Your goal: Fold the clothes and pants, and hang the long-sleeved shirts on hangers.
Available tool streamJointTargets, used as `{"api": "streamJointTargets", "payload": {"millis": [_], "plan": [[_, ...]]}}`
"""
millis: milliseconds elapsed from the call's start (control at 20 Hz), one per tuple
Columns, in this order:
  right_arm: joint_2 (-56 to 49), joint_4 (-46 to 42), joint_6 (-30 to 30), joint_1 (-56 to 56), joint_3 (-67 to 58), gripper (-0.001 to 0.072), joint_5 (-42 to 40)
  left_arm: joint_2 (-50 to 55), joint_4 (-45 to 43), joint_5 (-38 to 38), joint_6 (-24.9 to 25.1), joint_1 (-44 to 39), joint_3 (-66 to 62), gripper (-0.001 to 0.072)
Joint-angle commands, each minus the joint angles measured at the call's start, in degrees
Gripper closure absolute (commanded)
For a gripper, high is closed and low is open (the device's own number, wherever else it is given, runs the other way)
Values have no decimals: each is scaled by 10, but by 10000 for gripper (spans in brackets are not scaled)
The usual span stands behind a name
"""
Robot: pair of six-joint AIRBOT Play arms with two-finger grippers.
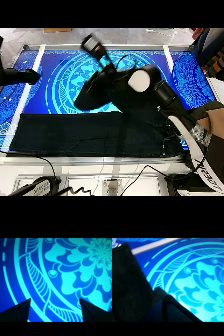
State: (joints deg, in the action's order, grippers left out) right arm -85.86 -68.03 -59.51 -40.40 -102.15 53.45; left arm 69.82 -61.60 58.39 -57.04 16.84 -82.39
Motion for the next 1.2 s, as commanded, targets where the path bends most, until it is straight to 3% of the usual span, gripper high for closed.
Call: {"api": "streamJointTargets", "payload": {"millis": [0,150,350,550,850,950,1150], "plan": [[0,-43,9,-24,0,692,105,-11,-1,-7,3,17,0,11],[0,-102,-33,35,0,692,266,-10,0,0,3,15,0,11],[-1,-107,-41,149,8,692,520,-10,4,54,-14,-7,1,11],[9,-112,-59,241,63,692,522,-9,4,123,-49,-63,19,11],[67,-111,-68,254,275,692,521,-9,4,127,-83,-187,123,12],[105,-110,-69,253,339,692,492,-9,4,108,-109,-223,171,12],[140,-89,-71,253,373,691,429,-6,48,-1,-142,-283,275,13]]}}
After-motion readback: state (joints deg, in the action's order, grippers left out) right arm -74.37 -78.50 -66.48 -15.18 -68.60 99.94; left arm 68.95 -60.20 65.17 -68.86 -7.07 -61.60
